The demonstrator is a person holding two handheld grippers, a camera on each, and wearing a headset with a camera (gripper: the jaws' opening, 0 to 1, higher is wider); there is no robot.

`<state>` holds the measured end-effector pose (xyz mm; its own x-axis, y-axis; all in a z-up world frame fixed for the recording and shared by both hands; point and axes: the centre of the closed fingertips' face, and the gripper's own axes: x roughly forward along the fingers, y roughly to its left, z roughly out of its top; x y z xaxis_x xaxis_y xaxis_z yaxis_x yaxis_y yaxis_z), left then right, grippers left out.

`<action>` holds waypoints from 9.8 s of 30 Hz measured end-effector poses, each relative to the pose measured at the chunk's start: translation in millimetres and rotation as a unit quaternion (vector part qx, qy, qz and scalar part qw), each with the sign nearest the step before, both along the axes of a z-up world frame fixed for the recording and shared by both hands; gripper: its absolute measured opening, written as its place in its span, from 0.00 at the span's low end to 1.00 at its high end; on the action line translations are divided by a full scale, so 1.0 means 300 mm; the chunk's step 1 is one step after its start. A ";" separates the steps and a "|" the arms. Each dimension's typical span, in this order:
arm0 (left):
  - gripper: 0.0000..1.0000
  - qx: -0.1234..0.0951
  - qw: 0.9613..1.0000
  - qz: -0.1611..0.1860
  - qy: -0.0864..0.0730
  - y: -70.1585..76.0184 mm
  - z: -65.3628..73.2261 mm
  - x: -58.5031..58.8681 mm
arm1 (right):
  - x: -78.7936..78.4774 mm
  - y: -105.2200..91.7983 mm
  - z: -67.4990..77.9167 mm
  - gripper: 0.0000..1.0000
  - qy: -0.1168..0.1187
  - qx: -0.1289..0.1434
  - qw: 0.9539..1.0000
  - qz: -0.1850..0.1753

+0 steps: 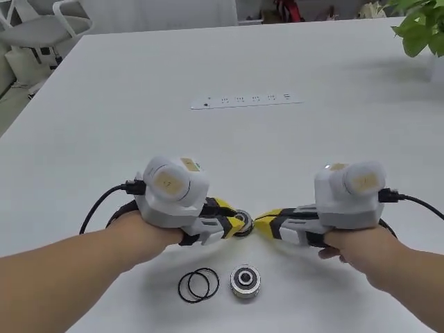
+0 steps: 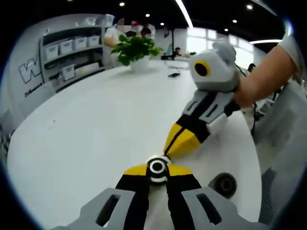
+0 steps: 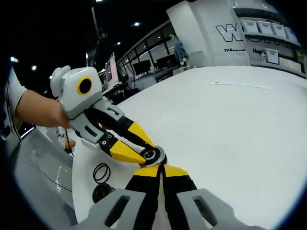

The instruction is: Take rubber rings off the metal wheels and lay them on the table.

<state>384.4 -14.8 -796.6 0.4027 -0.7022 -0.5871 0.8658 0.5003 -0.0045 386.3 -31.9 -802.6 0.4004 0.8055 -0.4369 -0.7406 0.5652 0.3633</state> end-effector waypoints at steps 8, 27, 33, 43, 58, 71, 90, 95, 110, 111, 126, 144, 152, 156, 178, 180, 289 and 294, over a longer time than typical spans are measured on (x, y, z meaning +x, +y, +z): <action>0.13 0.002 1.000 0.005 0.002 -0.001 -0.002 -0.002 | 0.003 0.015 0.020 0.00 0.037 0.044 0.998 -0.025; 0.13 0.005 1.000 0.005 0.000 -0.014 -0.003 -0.008 | -0.005 0.013 0.068 0.03 -0.020 0.022 0.999 0.017; 0.13 0.006 1.000 0.004 0.001 -0.014 -0.002 -0.009 | -0.034 -0.013 0.020 0.16 -0.033 -0.021 0.998 0.058; 0.13 0.004 1.000 0.004 0.002 -0.013 -0.002 -0.009 | -0.032 0.015 -0.013 0.19 -0.047 -0.044 0.994 0.091; 0.13 0.001 1.000 0.006 0.004 -0.012 -0.002 -0.009 | -0.041 0.032 -0.032 0.14 -0.079 -0.080 0.985 0.131; 0.13 0.001 1.000 0.007 0.004 -0.011 -0.002 -0.009 | -0.045 0.029 -0.025 0.12 -0.108 -0.102 0.979 0.142; 0.13 0.004 1.000 0.009 0.004 -0.012 -0.003 -0.009 | -0.032 0.012 -0.025 0.00 -0.108 -0.115 0.979 0.126; 0.12 0.004 1.000 0.008 0.002 -0.012 -0.002 -0.010 | -0.028 0.004 -0.018 0.00 -0.073 -0.089 0.988 0.103; 0.12 0.004 1.000 0.009 0.002 -0.012 -0.002 -0.009 | -0.024 -0.001 0.012 0.00 0.031 0.017 0.999 0.024; 0.12 0.004 1.000 0.010 0.002 -0.012 -0.002 -0.009 | -0.024 -0.003 0.014 0.00 0.038 0.025 0.999 0.020; 0.12 0.007 1.000 0.020 0.001 -0.013 -0.003 -0.010 | -0.033 0.022 0.029 0.00 0.067 0.049 0.997 0.003; 0.12 0.008 1.000 0.018 0.002 -0.018 -0.003 -0.012 | -0.054 0.038 0.067 0.00 0.080 0.090 0.992 0.026; 0.12 0.007 1.000 0.015 0.001 -0.017 -0.002 -0.013 | -0.087 0.050 0.088 0.00 0.098 0.118 0.987 0.038; 0.13 0.006 1.000 0.011 -0.002 -0.018 -0.002 -0.013 | -0.077 0.039 0.073 0.00 0.100 0.106 0.989 0.022; 0.30 -0.019 0.999 -0.039 -0.014 -0.005 0.063 -0.086 | -0.042 0.028 0.056 0.00 0.099 0.084 0.992 0.008; 0.32 -0.022 0.999 -0.039 -0.016 0.003 0.073 -0.091 | -0.043 0.026 0.060 0.00 0.098 0.084 0.992 0.009; 0.73 -0.021 0.999 0.014 -0.030 0.285 0.167 -0.175 | -0.132 0.139 0.107 0.19 0.059 0.031 0.994 0.092; 0.70 -0.026 0.999 0.013 -0.030 0.256 0.172 -0.145 | -0.093 0.100 0.124 0.20 0.043 0.030 0.996 0.077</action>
